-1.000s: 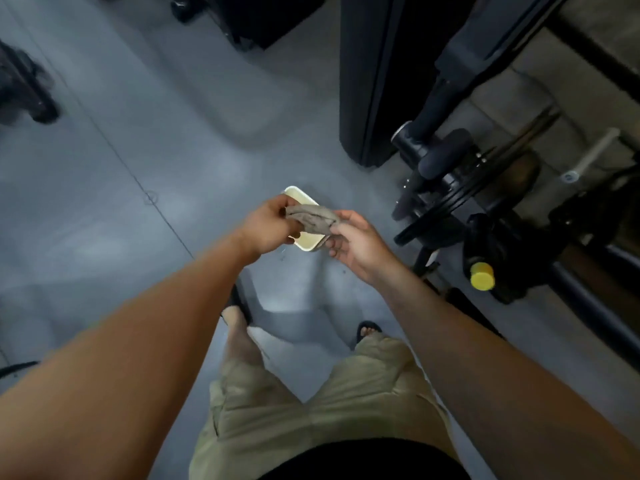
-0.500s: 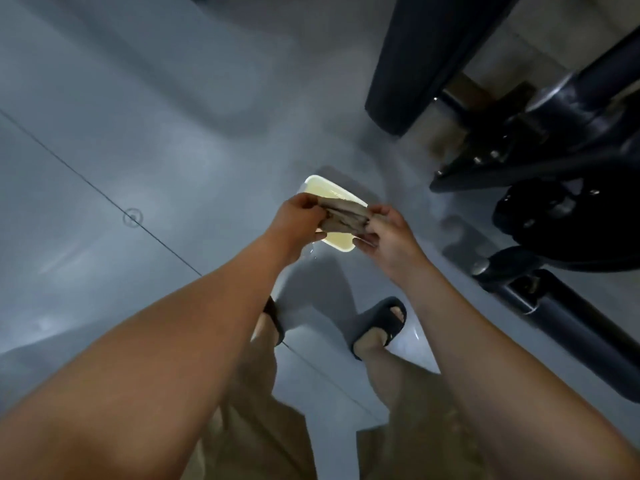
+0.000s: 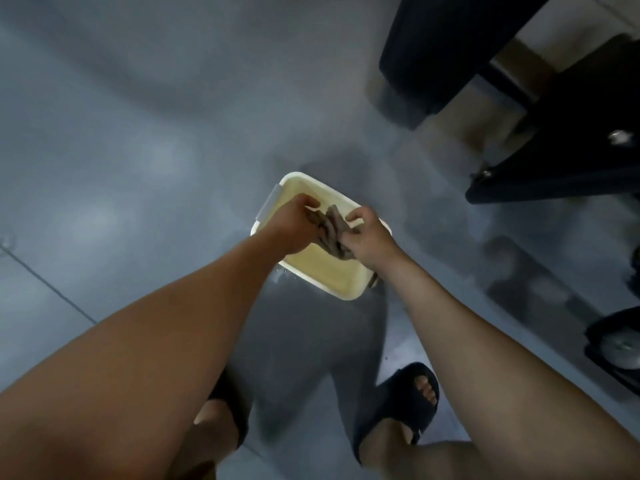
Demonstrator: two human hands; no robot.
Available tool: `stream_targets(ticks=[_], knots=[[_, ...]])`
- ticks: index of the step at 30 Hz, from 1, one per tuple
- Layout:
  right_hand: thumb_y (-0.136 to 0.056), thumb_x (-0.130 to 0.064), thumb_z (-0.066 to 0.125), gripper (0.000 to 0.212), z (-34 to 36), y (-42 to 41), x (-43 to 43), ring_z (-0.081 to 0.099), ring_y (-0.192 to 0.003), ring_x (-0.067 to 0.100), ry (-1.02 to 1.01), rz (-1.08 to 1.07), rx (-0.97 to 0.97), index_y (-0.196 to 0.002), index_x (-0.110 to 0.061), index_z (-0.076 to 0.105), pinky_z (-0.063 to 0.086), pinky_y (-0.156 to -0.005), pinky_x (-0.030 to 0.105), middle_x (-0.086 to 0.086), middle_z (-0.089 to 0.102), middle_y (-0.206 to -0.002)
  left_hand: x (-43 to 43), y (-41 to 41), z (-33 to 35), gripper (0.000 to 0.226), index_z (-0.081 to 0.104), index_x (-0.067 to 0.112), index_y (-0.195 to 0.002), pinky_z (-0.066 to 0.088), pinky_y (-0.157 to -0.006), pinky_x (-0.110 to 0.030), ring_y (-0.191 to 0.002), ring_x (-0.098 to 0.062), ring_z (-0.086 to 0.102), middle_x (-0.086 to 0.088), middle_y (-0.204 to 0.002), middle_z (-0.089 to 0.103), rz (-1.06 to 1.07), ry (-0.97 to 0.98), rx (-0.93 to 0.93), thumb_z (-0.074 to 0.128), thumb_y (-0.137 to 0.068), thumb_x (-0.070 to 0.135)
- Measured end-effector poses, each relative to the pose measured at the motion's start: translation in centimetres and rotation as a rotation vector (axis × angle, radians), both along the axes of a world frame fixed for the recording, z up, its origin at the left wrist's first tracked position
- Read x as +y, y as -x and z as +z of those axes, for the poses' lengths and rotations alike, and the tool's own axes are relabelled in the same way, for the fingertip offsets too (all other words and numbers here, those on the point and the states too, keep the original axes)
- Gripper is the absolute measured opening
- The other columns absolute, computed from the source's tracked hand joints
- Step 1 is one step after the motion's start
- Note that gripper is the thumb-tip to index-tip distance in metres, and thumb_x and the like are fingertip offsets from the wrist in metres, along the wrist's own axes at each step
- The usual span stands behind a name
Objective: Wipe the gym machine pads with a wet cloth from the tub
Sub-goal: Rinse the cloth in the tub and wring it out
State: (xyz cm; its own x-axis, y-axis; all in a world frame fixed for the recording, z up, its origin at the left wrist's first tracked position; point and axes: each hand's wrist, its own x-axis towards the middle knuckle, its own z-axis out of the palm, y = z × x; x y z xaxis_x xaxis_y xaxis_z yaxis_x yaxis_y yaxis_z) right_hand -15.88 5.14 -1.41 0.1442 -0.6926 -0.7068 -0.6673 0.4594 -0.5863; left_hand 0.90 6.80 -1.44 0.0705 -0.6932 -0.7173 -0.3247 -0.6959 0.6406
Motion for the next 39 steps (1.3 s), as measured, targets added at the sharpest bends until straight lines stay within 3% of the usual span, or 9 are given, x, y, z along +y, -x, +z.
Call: stream_targets(ticks=[5, 8, 11, 17, 23, 27, 30, 34, 39], knots=[[-0.1, -0.027, 0.045, 0.015, -11.2, -1.4, -0.2, 0.058, -0.096, 0.029, 0.011, 0.331, 0.291, -0.11, -0.016, 0.05, 0.046, -0.081, 0.035, 0.012, 0.064, -0.109, -0.9, 0.2, -11.1, 0.014, 0.057, 0.017, -0.102, 0.049, -0.078, -0.037, -0.088, -0.023, 0.057, -0.002, -0.093, 0.06, -0.322, -0.003, -0.417, 0.06, -0.089, 0.019], [-0.098, -0.038, 0.051, 0.038, -14.8, -2.6, -0.4, 0.059, -0.11, 0.036, -0.007, 0.278, 0.321, -0.126, -0.013, 0.045, 0.048, -0.089, 0.042, 0.017, 0.061, -0.124, -1.8, 0.5, -14.8, 0.014, 0.052, 0.021, -0.079, 0.042, -0.071, -0.033, -0.075, -0.017, 0.052, -0.001, -0.082, 0.056, -0.377, -0.005, -0.443, 0.06, -0.089, 0.015], [-0.09, -0.031, 0.063, 0.063, -16.9, -2.9, -0.6, 0.059, -0.116, 0.038, 0.013, 0.195, 0.25, -0.143, -0.011, 0.036, 0.05, -0.093, 0.041, 0.017, 0.057, -0.133, -2.6, 0.7, -17.4, 0.009, 0.057, 0.017, -0.1, 0.054, -0.075, -0.037, -0.085, -0.022, 0.06, -0.006, -0.096, 0.062, -0.31, -0.039, -0.283, 0.059, -0.092, 0.019], [-0.104, -0.04, 0.043, 0.041, -17.9, -2.2, -0.4, 0.059, -0.12, 0.035, 0.035, 0.127, 0.465, -0.129, -0.016, 0.063, 0.048, -0.097, 0.037, 0.013, 0.063, -0.132, -2.2, 0.2, -18.7, 0.024, 0.064, 0.002, -0.111, 0.058, -0.087, -0.046, -0.096, -0.032, 0.065, -0.016, -0.103, 0.065, -0.15, -0.116, -0.184, 0.051, -0.101, 0.019], [-0.098, -0.047, 0.039, 0.051, -16.6, -4.4, 0.4, 0.059, -0.068, 0.02, -0.063, -0.251, -0.154, -0.087, -0.005, 0.067, 0.046, -0.064, 0.035, 0.002, 0.064, -0.07, -2.7, 0.7, -18.7, 0.025, 0.061, 0.009, -0.098, 0.051, -0.059, -0.03, -0.066, -0.023, 0.057, -0.011, -0.082, 0.06, 0.208, -0.272, 0.127, 0.044, -0.106, 0.026], [-0.1, -0.03, 0.039, 0.045, -17.3, -5.3, 0.8, 0.053, -0.067, 0.02, 0.214, -0.184, -0.056, -0.059, -0.016, 0.051, 0.036, -0.06, 0.03, -0.004, 0.053, -0.058, -2.7, 1.0, -18.4, 0.021, 0.065, 0.013, -0.1, 0.034, -0.052, -0.028, -0.055, -0.019, 0.041, -0.009, -0.069, 0.048, 0.174, -0.233, 0.177, 0.044, -0.103, 0.014], [-0.106, -0.024, 0.034, 0.041, -18.4, -5.2, 0.3, 0.058, -0.081, 0.029, 0.267, -0.038, 0.136, -0.076, -0.013, 0.06, 0.033, -0.064, 0.031, 0.008, 0.063, -0.077, -2.0, 1.0, -17.8, 0.031, 0.056, 0.014, -0.075, 0.023, -0.045, -0.022, -0.042, -0.013, 0.027, -0.002, -0.053, 0.034, 0.13, -0.222, 0.206, 0.045, -0.104, 0.018], [-0.108, -0.017, 0.027, 0.042, -19.3, -4.0, 0.1, 0.061, -0.111, 0.037, 0.095, -0.056, 0.36, -0.118, -0.001, 0.064, 0.049, -0.091, 0.041, 0.019, 0.065, -0.121, -1.3, 1.1, -17.7, 0.033, 0.057, 0.011, -0.091, 0.039, -0.044, -0.024, -0.054, -0.016, 0.044, -0.006, -0.068, 0.048, 0.19, -0.259, 0.178, 0.045, -0.106, 0.037], [-0.104, -0.022, 0.037, 0.032, -18.9, -5.0, 0.8, 0.055, -0.081, 0.028, -0.061, -0.103, 0.089, -0.1, -0.008, 0.066, 0.045, -0.07, 0.038, 0.008, 0.06, -0.088, -1.3, 1.5, -17.6, 0.01, 0.06, 0.008, -0.088, 0.052, -0.065, -0.032, -0.067, -0.025, 0.057, -0.012, -0.074, 0.056, 0.2, -0.334, 0.166, 0.057, -0.097, 0.011]])
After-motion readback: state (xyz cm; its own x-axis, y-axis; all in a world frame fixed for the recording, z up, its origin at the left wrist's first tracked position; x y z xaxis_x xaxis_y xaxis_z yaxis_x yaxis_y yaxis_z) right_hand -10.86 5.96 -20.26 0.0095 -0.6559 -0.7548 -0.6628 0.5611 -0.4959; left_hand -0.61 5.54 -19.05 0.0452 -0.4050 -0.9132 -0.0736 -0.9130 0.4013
